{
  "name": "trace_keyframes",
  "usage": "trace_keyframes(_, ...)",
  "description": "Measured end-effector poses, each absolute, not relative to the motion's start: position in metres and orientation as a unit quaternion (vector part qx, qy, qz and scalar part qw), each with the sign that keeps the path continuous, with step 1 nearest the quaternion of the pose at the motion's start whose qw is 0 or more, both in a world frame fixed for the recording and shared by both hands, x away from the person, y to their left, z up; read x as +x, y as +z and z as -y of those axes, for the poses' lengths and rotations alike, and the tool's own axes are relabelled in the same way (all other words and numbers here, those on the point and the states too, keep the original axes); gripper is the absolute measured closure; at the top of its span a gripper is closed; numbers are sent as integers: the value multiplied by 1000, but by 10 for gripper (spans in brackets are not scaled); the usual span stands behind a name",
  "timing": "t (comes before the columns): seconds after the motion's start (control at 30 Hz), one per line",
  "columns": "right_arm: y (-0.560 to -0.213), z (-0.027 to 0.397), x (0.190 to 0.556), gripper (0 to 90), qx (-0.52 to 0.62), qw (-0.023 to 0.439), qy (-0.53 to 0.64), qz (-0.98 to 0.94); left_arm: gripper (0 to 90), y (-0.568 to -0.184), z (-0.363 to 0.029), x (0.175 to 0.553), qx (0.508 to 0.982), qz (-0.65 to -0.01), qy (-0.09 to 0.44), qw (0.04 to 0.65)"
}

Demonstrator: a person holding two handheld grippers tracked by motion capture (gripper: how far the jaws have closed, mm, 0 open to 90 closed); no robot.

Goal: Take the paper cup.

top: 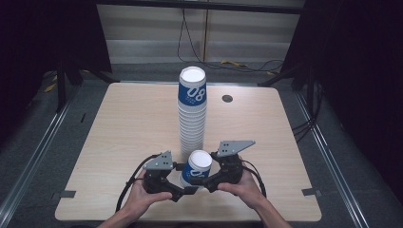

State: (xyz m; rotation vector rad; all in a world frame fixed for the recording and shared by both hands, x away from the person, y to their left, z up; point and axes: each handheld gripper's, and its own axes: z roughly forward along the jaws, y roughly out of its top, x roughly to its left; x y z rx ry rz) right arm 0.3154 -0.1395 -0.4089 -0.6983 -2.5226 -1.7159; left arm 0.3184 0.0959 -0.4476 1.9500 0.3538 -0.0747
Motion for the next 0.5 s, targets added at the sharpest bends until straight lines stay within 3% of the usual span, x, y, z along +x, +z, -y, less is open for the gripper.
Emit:
trace_keyframes(0.27, -410, 142, 316, 139, -230, 10, -546, 805, 195, -448, -96, 319, 827, -143, -33, 543)
trace_keyframes(0.4, -409, 145, 317, 248, -233, 6, -551, 801, 193, -449, -95, 317, 828, -141, -34, 541)
trace_keyframes(0.5, -408, 145, 317, 258, -230, 10, -552, 802, 181, -449, -93, 317, 828, -143, -35, 541)
